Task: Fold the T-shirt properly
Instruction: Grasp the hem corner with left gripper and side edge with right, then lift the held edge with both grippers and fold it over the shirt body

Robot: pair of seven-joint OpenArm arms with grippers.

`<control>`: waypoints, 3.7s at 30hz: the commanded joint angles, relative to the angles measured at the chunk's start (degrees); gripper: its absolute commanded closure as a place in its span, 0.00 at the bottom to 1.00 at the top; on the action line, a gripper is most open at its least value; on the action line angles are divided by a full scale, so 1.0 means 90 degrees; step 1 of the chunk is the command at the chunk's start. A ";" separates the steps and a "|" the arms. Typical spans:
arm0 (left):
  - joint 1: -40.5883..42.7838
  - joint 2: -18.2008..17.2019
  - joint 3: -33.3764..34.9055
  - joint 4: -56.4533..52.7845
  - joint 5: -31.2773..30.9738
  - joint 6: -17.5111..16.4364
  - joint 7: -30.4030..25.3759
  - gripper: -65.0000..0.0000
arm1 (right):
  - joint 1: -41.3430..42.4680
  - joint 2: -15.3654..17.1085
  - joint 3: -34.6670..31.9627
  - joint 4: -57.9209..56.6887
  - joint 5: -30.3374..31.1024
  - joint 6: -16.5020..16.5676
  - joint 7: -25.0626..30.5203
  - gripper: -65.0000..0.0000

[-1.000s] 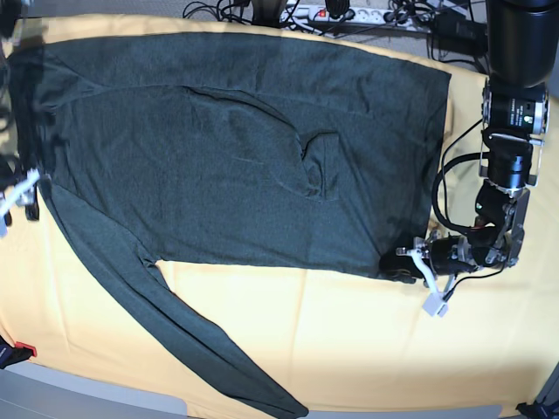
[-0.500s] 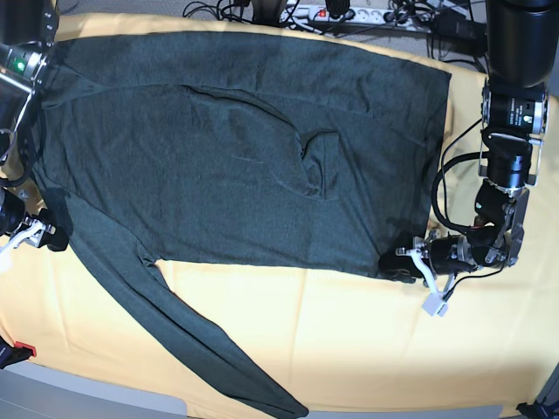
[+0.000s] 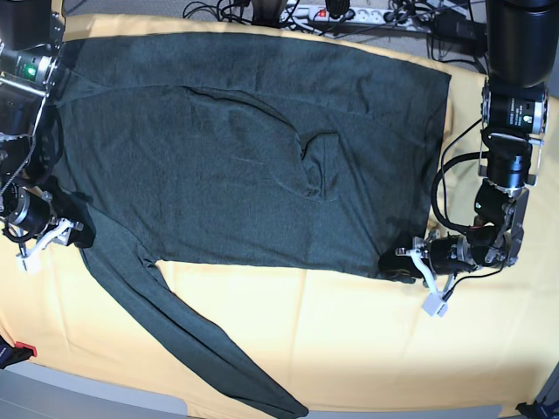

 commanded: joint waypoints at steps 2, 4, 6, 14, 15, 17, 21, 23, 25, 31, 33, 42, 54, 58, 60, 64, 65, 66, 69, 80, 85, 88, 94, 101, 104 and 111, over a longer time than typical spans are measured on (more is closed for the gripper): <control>-0.0231 -0.0075 -0.0041 0.0087 -0.0126 -0.0039 -0.0141 1.00 | 0.0136 0.0129 0.0007 0.0090 -0.0372 -0.0216 0.0313 0.55; -0.0231 -0.0075 -0.0041 0.0087 -0.0126 -0.0039 -0.0141 1.00 | 0.0136 0.0126 0.0007 0.0090 -0.0687 -0.0410 0.0559 0.64; -0.0231 -0.0075 -0.0041 0.0087 -0.0126 -0.0041 -0.0141 1.00 | 0.0131 0.0121 0.0007 0.0090 -0.0879 -0.0474 0.0641 0.77; -0.0233 -0.0075 -0.0041 0.0087 -0.0126 -0.0041 -0.0143 1.00 | 0.0121 0.0124 0.0007 0.0090 -0.1185 -0.0483 0.1151 1.00; -0.0233 -0.0075 -0.0041 0.0087 -0.0129 -0.0041 -0.0143 1.00 | 0.0121 0.0114 0.0007 0.0090 -0.1190 -0.0483 0.1192 1.00; -0.0233 -0.0075 -0.0041 0.0087 -0.0126 -0.0041 -0.0146 1.00 | 0.0121 0.0090 0.0007 0.0090 -0.1263 -0.0478 0.1212 1.00; -0.0250 -0.0075 -0.0041 0.0087 -0.0097 -0.0041 -0.0316 1.00 | 0.0141 0.0092 0.0007 0.0090 -0.1290 -0.0595 0.1506 1.00; -0.0294 -0.0075 -0.0041 0.0087 0.0194 -0.0041 -0.0563 1.00 | 0.0180 0.0087 0.0007 0.0090 -0.1438 -0.0663 0.1654 1.00; -0.0350 -0.0073 -0.0041 0.0087 0.0634 -0.0039 -0.0891 1.00 | 0.0226 0.0090 0.0007 0.0090 -0.1649 -0.0763 0.1717 1.00; -0.0393 -0.0056 -0.0041 0.0087 0.1608 -0.0012 -0.1783 1.00 | 0.0396 0.0092 0.0007 0.0090 -0.1826 -0.1100 0.1834 1.00; -0.0391 -0.0012 -0.0041 0.0087 0.1831 -0.0010 -0.2008 1.00 | 0.0464 0.0092 0.0007 0.0090 -0.2008 -0.1095 0.1928 1.00; -0.0578 0.0189 -0.0036 0.0087 0.2052 -0.0039 -0.2329 1.00 | 0.0668 0.0100 0.0007 0.0090 -0.2365 -0.1316 0.2045 1.00; -0.0899 0.0158 -0.0036 0.0117 0.1005 -0.0436 -0.1413 1.00 | 0.0641 0.0379 0.0007 0.0102 -0.1494 0.0247 0.1870 1.00; -0.0675 0.0010 -0.0036 0.0488 0.0556 -0.0436 -0.0816 1.00 | 0.0233 0.0534 0.0017 0.0418 -0.1081 0.0247 0.1860 1.00; -0.0415 -0.0129 -0.0039 0.0962 -0.0015 -0.0436 -0.0335 1.00 | -0.0163 0.0590 0.0022 0.0833 -0.1008 0.0247 0.1860 1.00; 0.0236 -0.0376 -0.0039 0.2225 -0.0444 -0.0436 -0.0041 1.00 | -0.0954 0.0593 0.0022 0.1957 -0.1110 0.0247 0.1880 1.00; 0.0398 -0.0415 -0.0039 0.2535 -0.0418 -0.0436 -0.0034 1.00 | -0.1112 0.0605 0.0027 0.2225 -0.1124 0.0247 0.1877 1.00; 0.0561 -0.0466 -0.0039 0.2829 -0.0410 -0.0436 -0.0036 1.00 | -0.1256 0.0624 0.0027 0.2472 -0.1132 0.0247 0.1877 1.00; 0.1037 -0.0651 -0.0039 0.3521 -0.0413 -0.0436 -0.0039 1.00 | -0.1666 0.0661 0.0141 0.3058 -0.1132 0.0247 0.1853 1.00; 0.1671 -0.1263 -0.0051 0.3963 -0.0313 -0.0436 -0.0160 1.00 | -0.2455 0.0690 0.0792 0.3589 -0.1110 0.0247 0.1753 1.00; 0.1668 -0.1547 -0.0061 0.3963 -0.0316 -0.0436 -0.0163 1.00 | -0.2696 0.0908 0.0809 0.3589 -0.1129 0.0247 0.1736 1.00; 0.1634 -0.1637 -0.0061 0.3963 -0.0316 -0.0436 -0.0187 1.00 | -0.2696 0.0945 0.0809 0.3589 -0.1256 0.0247 0.1749 1.00; 0.1620 -0.1780 -0.0061 0.3963 -0.0318 -0.0436 -0.0185 1.00 | -0.2701 0.0959 0.0821 0.3589 -0.1513 0.0247 0.1734 1.00; 0.1605 -0.1979 -0.0061 0.3968 -0.0607 -0.0436 0.0005 1.00 | -0.2703 0.1022 0.0821 0.3592 -0.1564 0.0247 0.1457 1.00; 0.1581 -0.2118 -0.0061 0.3971 -0.1020 -0.0436 0.0255 1.00 | -0.2698 0.1134 0.0821 0.3592 -0.1129 0.0247 0.1018 1.00; 0.1586 -0.2227 -0.0061 0.3973 -0.1902 -0.0436 0.1251 1.00 | -0.2703 0.1387 0.0821 0.3592 -0.0809 0.0247 0.0423 1.00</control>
